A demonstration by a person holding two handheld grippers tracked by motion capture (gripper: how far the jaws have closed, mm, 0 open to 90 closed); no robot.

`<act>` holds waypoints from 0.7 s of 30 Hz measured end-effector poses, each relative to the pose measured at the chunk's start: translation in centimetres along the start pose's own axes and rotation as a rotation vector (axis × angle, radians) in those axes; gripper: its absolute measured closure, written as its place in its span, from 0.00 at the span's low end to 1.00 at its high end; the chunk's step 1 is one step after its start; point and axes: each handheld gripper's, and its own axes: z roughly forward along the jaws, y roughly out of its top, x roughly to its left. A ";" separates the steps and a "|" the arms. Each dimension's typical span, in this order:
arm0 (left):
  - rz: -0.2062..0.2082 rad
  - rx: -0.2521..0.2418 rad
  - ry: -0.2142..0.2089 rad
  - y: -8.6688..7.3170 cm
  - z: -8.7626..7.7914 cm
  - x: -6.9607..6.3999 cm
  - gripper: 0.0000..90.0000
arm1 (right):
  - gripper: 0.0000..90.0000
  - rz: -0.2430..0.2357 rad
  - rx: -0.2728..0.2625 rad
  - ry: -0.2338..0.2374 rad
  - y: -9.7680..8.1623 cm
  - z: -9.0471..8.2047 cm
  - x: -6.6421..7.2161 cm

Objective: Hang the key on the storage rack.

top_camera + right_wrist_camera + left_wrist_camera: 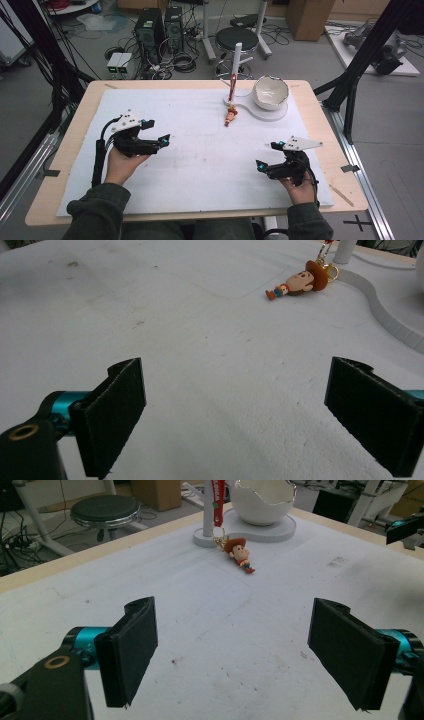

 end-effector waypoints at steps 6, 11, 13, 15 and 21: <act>-0.008 0.003 0.008 -0.5 -0.7 0.1 0.23 | 0.09 0.004 0.000 0.001 0.0 0.0 0.0; -0.007 0.004 0.010 -0.7 -1.1 0.1 0.23 | 0.09 0.002 0.003 0.000 0.0 0.0 0.0; -0.007 0.004 0.009 -0.9 -1.3 0.1 0.23 | 0.09 0.002 0.003 -0.001 0.0 0.0 0.0; -0.006 0.007 0.010 -1.0 -1.4 0.1 0.23 | 0.09 0.003 0.002 0.000 0.0 0.0 0.0; -0.012 0.005 0.009 -1.3 -1.8 0.1 0.23 | 0.09 0.001 0.000 -0.001 0.0 0.0 0.0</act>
